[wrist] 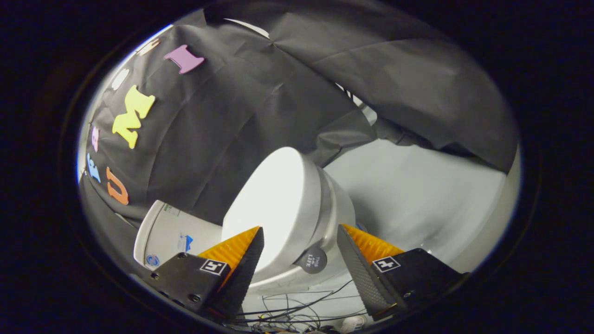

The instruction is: Open the toilet lid.

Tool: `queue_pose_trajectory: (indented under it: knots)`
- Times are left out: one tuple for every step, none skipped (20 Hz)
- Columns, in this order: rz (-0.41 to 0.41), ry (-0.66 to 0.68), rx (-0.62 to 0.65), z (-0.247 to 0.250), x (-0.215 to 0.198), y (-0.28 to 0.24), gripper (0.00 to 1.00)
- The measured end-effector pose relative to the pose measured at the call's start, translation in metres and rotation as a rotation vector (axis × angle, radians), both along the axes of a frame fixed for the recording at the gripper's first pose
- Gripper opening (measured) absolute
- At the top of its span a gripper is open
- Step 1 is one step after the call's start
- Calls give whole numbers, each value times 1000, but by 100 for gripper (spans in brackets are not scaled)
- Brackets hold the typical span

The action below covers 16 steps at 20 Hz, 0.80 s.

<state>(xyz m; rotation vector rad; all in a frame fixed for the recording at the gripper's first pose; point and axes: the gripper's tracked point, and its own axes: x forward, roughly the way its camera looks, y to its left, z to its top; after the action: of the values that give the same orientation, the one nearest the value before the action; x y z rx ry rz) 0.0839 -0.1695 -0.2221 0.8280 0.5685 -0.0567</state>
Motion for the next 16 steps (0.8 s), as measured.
queue_pose_trajectory:
  knots:
    - [4, 18, 16, -8, -2, 2, 98]
    - [5, 36, 31, -15, -2, 3, 98]
    - [3, 53, 43, -22, -2, 5, 97]
    - [8, 73, 53, -29, -4, 5, 97]
    - [12, 88, 63, -35, -6, 7, 95]
    - [9, 95, 76, -40, -6, 9, 95]
    - [18, 103, 93, -43, -6, 9, 94]
    - [28, 109, 108, -46, -8, 11, 92]
    - [33, 112, 118, -49, -9, 9, 88]
    - [40, 117, 123, -51, -8, 10, 86]
    - [50, 120, 129, -52, -9, 12, 81]
    - [62, 120, 139, -53, -7, 14, 80]
    - [69, 118, 151, -54, -5, 19, 75]
    - [67, 110, 166, -51, -4, 20, 72]
    - [71, 108, 176, -51, -3, 23, 68]
    - [78, 110, 178, -51, -3, 24, 65]
